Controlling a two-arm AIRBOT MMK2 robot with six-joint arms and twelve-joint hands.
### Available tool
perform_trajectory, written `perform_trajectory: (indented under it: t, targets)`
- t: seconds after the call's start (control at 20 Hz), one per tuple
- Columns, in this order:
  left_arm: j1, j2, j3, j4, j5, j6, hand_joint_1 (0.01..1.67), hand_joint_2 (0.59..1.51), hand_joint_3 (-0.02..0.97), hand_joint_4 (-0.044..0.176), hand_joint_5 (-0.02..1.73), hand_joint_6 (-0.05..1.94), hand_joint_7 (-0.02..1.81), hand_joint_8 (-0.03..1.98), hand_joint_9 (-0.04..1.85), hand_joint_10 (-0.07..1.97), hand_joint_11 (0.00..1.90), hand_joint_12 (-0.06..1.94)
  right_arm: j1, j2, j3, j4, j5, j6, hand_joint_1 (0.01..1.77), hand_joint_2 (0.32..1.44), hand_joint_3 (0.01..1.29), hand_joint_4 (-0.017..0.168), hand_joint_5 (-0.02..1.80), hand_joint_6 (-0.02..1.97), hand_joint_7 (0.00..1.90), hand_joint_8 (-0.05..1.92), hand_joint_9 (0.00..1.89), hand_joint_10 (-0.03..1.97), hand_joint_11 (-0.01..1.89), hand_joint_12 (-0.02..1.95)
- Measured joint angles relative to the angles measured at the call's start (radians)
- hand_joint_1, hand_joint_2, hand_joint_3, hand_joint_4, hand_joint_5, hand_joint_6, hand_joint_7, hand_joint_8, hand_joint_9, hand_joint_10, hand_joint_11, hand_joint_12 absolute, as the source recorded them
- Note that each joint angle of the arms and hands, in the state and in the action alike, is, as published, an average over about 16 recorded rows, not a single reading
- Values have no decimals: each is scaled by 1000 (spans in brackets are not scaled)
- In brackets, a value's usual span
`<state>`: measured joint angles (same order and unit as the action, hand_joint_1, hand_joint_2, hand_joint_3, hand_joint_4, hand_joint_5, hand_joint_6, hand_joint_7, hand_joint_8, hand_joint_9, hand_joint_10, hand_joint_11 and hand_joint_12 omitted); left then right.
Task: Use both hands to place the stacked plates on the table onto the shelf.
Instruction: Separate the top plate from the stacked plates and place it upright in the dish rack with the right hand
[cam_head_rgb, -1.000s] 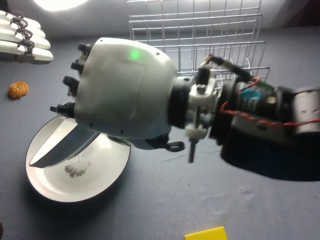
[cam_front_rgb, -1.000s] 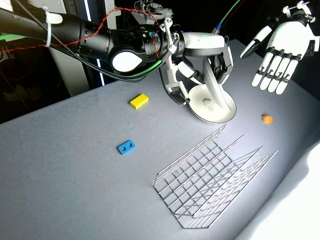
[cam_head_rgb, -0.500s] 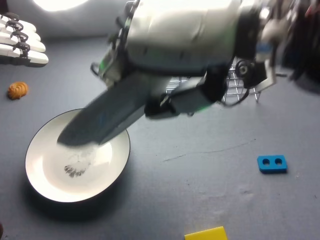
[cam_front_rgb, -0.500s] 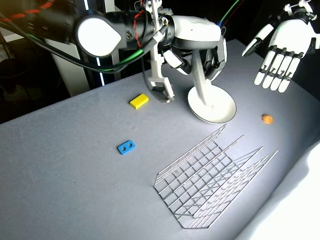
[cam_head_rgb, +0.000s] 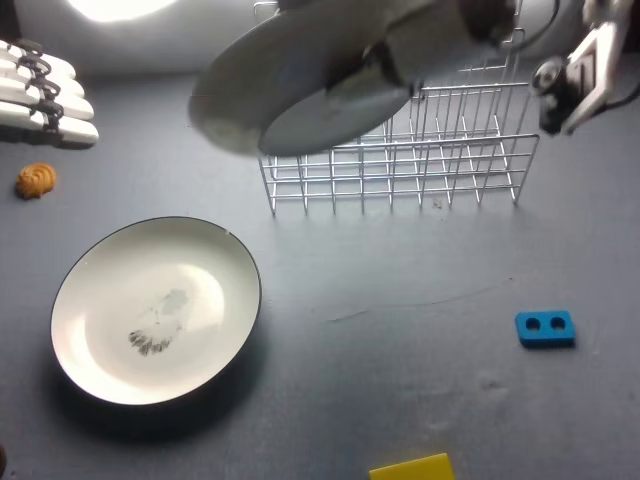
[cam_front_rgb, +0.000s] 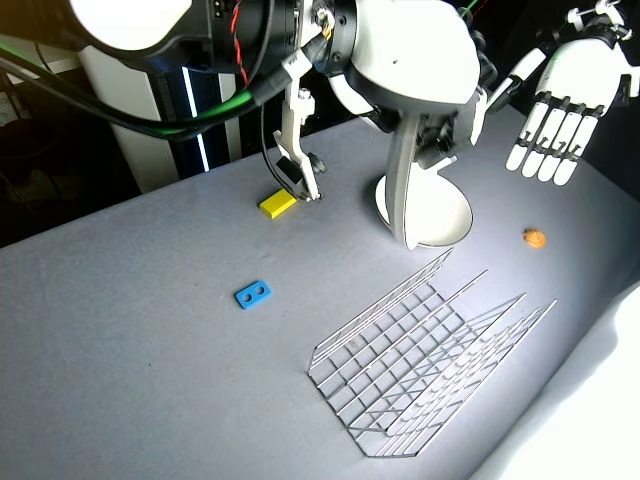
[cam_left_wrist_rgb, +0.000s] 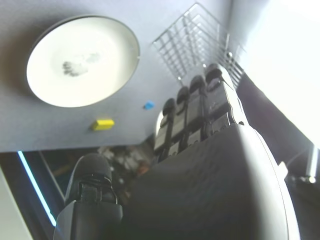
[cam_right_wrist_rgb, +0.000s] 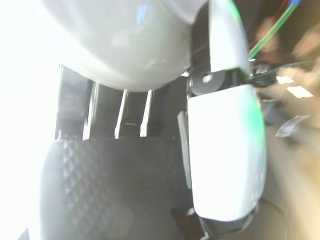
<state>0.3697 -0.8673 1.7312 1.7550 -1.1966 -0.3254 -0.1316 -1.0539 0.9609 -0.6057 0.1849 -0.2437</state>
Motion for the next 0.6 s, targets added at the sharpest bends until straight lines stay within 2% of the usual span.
perform_trajectory:
  t: [0.2,0.6]
  targets:
    - [17,-2,-23,14,4,16,18,1264,11,7,21,10,25,19,25,5,24,20,27,4,40,52,-44,38,1227,953,15,-7,980,851,1247,632,1465,14,1084,904]
    - [83,-18,-68,21,23,55,18,1265,10,7,20,9,33,19,31,5,33,21,50,-1,120,181,-98,3,1241,955,15,-9,981,835,1252,617,1451,17,1099,877]
